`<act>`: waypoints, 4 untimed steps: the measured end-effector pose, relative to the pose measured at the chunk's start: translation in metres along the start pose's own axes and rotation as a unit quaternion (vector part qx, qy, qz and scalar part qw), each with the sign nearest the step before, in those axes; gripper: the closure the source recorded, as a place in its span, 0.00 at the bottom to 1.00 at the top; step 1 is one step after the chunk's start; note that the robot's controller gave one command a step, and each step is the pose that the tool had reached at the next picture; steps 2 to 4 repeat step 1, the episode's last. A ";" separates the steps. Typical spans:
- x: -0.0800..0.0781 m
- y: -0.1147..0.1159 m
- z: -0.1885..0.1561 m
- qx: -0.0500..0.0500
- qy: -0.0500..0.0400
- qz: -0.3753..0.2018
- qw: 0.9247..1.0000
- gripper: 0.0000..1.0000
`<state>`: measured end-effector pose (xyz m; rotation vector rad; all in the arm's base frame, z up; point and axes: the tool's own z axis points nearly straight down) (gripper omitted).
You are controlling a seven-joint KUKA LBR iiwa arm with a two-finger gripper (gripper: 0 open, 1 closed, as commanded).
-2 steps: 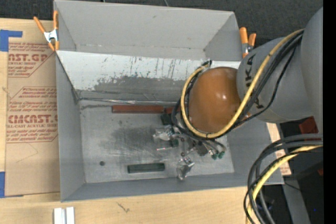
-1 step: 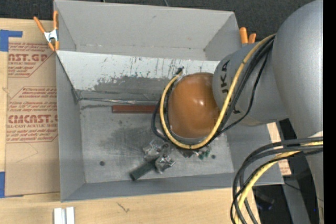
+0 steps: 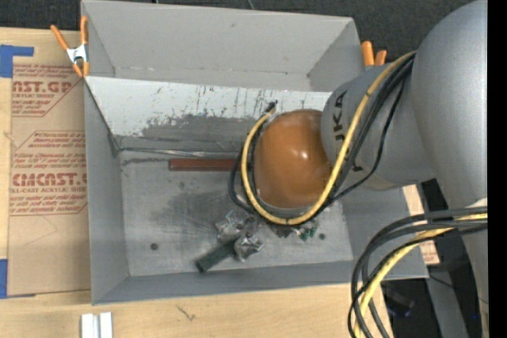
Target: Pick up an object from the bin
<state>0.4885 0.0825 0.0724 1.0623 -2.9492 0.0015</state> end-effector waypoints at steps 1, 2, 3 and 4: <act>0.001 -0.002 -0.181 0.001 -0.006 -0.005 1.000 1.00; 0.001 -0.002 -0.181 0.001 -0.006 -0.005 1.000 1.00; 0.001 -0.002 -0.181 0.001 -0.006 -0.005 1.000 1.00; 0.001 -0.002 -0.181 0.001 -0.006 -0.005 1.000 1.00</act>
Offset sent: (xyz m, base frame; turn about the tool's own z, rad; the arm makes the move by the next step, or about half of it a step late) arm 0.0000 0.0000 0.0000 0.0000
